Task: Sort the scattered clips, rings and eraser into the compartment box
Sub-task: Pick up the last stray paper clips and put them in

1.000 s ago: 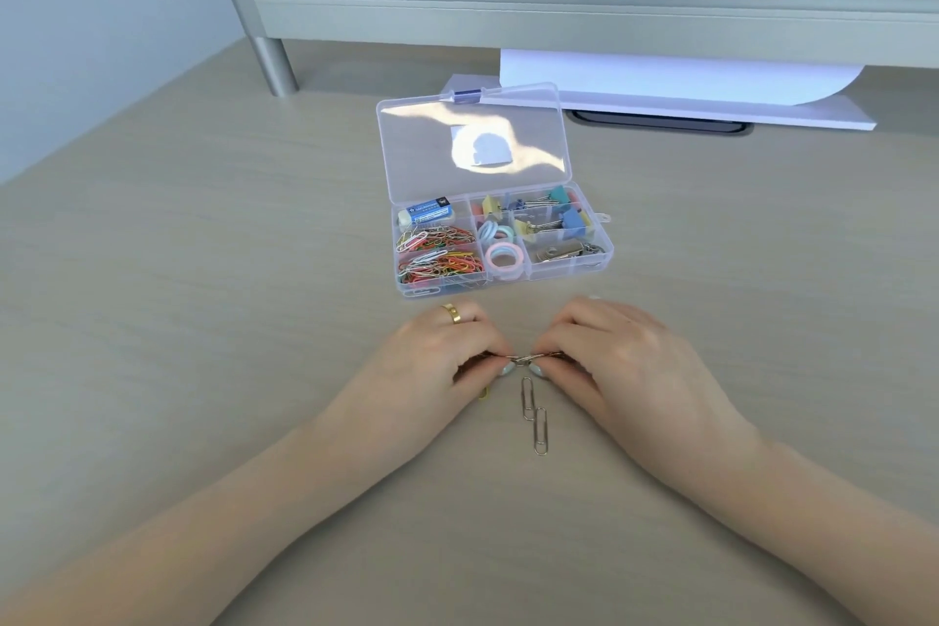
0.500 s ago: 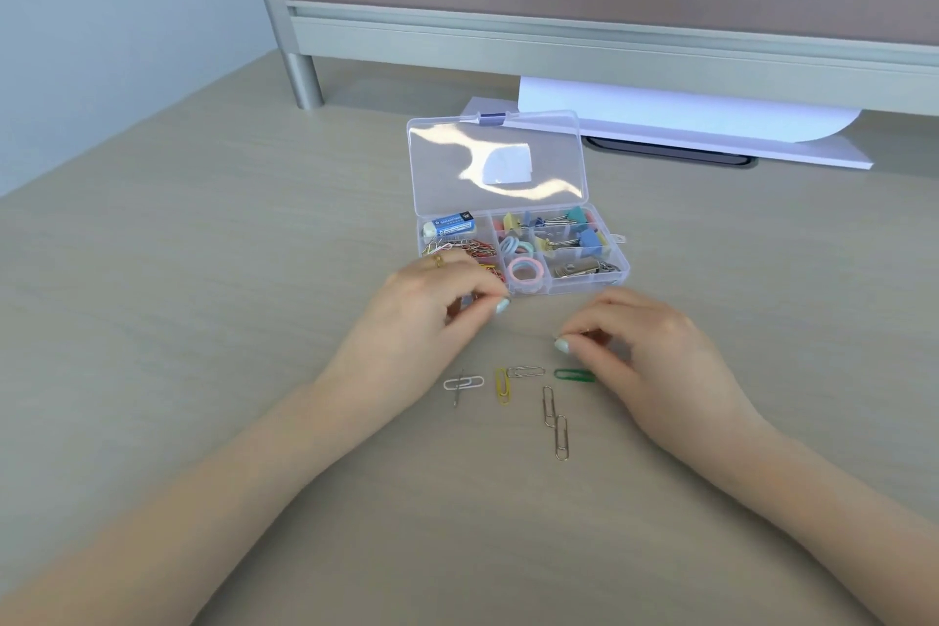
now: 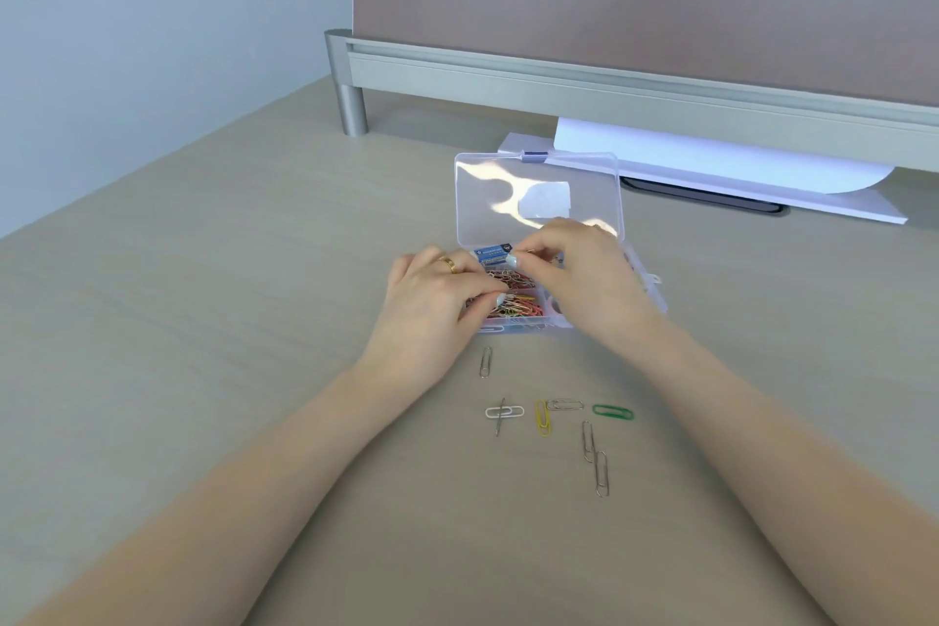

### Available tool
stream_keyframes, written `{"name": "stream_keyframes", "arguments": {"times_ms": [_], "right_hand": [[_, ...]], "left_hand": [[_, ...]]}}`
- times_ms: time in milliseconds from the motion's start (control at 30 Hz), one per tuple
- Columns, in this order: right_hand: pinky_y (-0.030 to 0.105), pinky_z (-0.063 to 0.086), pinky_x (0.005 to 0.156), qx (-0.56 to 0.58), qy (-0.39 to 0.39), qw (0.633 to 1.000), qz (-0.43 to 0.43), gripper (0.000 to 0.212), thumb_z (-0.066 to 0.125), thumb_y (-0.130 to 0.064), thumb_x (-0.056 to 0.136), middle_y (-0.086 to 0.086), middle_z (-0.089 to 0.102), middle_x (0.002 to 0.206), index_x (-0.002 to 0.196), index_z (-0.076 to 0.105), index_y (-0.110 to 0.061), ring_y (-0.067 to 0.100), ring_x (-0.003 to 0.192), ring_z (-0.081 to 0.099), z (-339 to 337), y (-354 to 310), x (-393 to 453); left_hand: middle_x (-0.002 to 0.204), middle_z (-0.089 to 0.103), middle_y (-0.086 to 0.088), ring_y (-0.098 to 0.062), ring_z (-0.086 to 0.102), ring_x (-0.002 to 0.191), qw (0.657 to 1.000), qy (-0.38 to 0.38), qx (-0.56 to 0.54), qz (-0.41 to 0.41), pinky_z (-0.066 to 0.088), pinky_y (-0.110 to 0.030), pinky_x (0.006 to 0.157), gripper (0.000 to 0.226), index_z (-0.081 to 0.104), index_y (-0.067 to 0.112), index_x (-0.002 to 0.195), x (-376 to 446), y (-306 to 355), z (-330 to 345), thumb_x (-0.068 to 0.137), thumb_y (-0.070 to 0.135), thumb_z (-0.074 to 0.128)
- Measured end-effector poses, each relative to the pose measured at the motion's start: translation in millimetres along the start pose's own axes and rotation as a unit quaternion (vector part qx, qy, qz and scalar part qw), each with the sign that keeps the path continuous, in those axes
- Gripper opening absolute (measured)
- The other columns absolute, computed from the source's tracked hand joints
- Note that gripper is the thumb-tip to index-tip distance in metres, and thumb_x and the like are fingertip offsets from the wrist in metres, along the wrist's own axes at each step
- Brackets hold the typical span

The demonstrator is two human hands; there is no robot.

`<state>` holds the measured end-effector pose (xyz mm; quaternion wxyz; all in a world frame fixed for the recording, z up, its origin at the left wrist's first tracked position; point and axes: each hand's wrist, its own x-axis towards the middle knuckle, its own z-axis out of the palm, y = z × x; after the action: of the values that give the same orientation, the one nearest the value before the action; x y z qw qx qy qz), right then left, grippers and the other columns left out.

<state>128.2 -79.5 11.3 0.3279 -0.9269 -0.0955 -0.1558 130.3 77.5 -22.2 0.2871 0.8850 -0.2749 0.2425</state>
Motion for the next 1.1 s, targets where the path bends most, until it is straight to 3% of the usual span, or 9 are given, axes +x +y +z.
{"name": "stream_keyframes", "arguments": {"times_ms": [133, 300, 500, 667, 833, 933, 1000, 1100], "right_hand": [[0.052, 0.018, 0.107, -0.056, -0.011, 0.998, -0.005, 0.013, 0.059, -0.025, 0.084, -0.015, 0.046, 0.066, 0.075, 0.068, -0.023, 0.010, 0.078, 0.046, 7.7, 3.9, 5.9], [0.053, 0.014, 0.109, -0.057, -0.004, 0.998, -0.008, 0.007, 0.061, -0.026, 0.082, -0.012, 0.056, 0.078, 0.081, 0.068, -0.027, 0.007, 0.079, 0.048, 6.1, 8.7, 4.5], [0.050, 0.009, 0.112, -0.069, 0.005, 0.997, -0.017, 0.006, 0.061, -0.023, 0.083, -0.011, 0.058, 0.075, 0.078, 0.065, -0.022, 0.009, 0.075, 0.054, 4.8, 13.4, 1.1], [0.050, 0.005, 0.112, -0.116, -0.010, 0.993, -0.029, 0.015, 0.055, -0.025, 0.087, -0.002, 0.064, 0.087, 0.081, 0.068, -0.022, 0.015, 0.087, 0.055, 0.9, 13.4, -1.4], [0.050, 0.023, 0.107, -0.064, 0.030, 0.996, -0.060, 0.015, 0.055, -0.021, 0.087, -0.009, 0.055, 0.079, 0.082, 0.069, -0.018, 0.009, 0.078, 0.047, -8.7, 13.4, -14.8], [0.042, 0.043, 0.084, -0.027, 0.029, 0.994, -0.097, 0.020, 0.052, -0.025, 0.084, -0.008, 0.058, 0.078, 0.083, 0.070, -0.017, 0.014, 0.075, 0.053, -13.2, 13.3, -37.6], [0.037, 0.045, 0.078, -0.007, 0.014, 0.994, -0.110, 0.024, 0.049, -0.029, 0.084, -0.008, 0.059, 0.082, 0.087, 0.070, -0.019, 0.013, 0.080, 0.056, -14.1, 15.4, -55.3], [0.035, 0.044, 0.082, -0.010, 0.001, 0.993, -0.113, 0.023, 0.048, -0.031, 0.084, -0.007, 0.060, 0.086, 0.089, 0.069, -0.021, 0.010, 0.089, 0.055, -15.3, 19.7, -74.5]], "left_hand": [[0.088, 0.066, 0.007, -0.011, 0.039, 0.084, 1.000, 0.016, 0.010, 0.008, 0.019, -0.024, 0.075, 0.028, 0.071, 0.028, 0.088, -2.9, -2.9, -2.7, 0.081, 0.034, 0.045], [0.087, 0.064, 0.007, -0.010, 0.041, 0.086, 1.000, 0.027, 0.008, -0.001, 0.018, -0.022, 0.075, 0.027, 0.070, 0.028, 0.088, -5.0, -4.0, -7.3, 0.080, 0.034, 0.045], [0.085, 0.063, 0.009, -0.010, 0.041, 0.085, 1.000, 0.002, 0.012, 0.021, 0.021, -0.025, 0.078, 0.023, 0.071, 0.029, 0.084, -9.7, 0.6, -8.2, 0.080, 0.034, 0.048], [0.086, 0.063, 0.009, -0.011, 0.041, 0.086, 0.998, -0.027, 0.014, 0.053, 0.023, -0.028, 0.077, 0.025, 0.070, 0.029, 0.087, -12.3, 2.3, -7.4, 0.082, 0.035, 0.046], [0.103, 0.060, 0.005, -0.011, 0.038, 0.096, 0.999, -0.007, 0.050, 0.012, 0.018, -0.022, 0.081, 0.035, 0.063, 0.027, 0.106, -11.6, -0.9, -8.5, 0.082, 0.041, 0.041], [0.115, 0.054, 0.002, -0.013, 0.030, 0.104, 0.996, -0.020, 0.081, -0.041, 0.015, -0.024, 0.083, 0.049, 0.056, 0.025, 0.116, -11.8, -5.2, -7.0, 0.081, 0.050, 0.033], [0.119, 0.050, 0.003, -0.012, 0.026, 0.107, 0.993, -0.039, 0.084, -0.068, 0.014, -0.025, 0.086, 0.056, 0.052, 0.027, 0.119, -11.2, -7.6, -4.5, 0.079, 0.055, 0.027], [0.123, 0.045, 0.004, -0.013, 0.025, 0.112, 0.990, -0.069, 0.082, -0.088, 0.012, -0.026, 0.090, 0.063, 0.049, 0.032, 0.121, -9.5, -8.5, -1.4, 0.074, 0.062, 0.020]]}}
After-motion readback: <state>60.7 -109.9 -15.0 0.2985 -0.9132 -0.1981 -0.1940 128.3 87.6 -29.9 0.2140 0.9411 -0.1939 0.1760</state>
